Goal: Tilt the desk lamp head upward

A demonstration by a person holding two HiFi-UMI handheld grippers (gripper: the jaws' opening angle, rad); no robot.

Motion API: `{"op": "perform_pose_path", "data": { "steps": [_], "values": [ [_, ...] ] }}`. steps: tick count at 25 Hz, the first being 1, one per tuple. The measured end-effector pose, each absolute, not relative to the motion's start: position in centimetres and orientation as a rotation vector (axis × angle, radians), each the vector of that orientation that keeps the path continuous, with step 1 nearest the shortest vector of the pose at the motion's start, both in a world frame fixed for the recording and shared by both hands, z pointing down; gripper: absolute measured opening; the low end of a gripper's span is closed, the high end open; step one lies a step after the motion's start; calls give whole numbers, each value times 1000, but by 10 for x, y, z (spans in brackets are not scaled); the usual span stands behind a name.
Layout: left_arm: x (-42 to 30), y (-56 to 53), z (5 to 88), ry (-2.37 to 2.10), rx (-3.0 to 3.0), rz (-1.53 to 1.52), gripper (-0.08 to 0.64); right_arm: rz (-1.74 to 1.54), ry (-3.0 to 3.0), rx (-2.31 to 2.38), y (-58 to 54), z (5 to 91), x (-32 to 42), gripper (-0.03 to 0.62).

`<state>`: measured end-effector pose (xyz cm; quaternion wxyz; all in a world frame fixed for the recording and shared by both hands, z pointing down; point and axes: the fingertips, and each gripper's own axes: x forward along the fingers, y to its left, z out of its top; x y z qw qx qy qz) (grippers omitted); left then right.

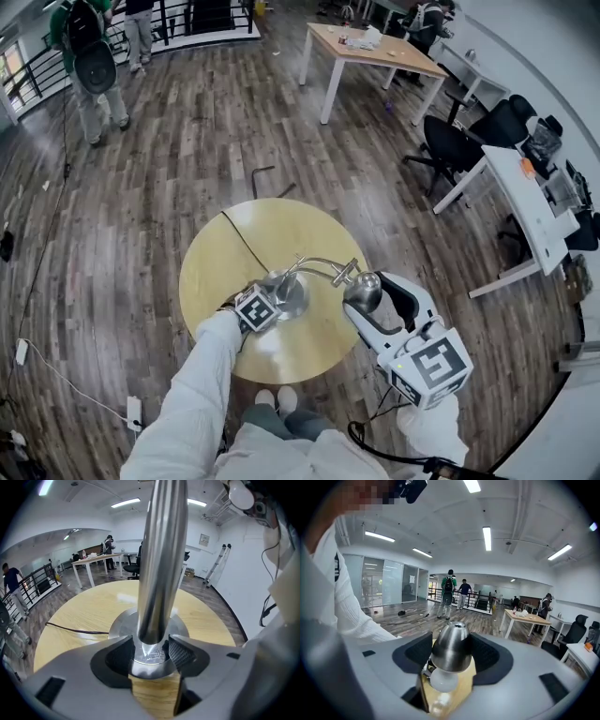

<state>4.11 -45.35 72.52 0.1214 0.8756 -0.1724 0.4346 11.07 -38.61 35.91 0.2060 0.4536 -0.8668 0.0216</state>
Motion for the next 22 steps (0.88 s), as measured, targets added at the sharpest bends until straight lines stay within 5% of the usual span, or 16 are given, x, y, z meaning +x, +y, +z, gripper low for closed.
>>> {"op": "perform_pose_path", "data": {
  "steps": [22],
  "values": [
    [42,-453,723,-473,2552,1297,229,75,-2272,1036,-457,321,48,268]
  ]
}}
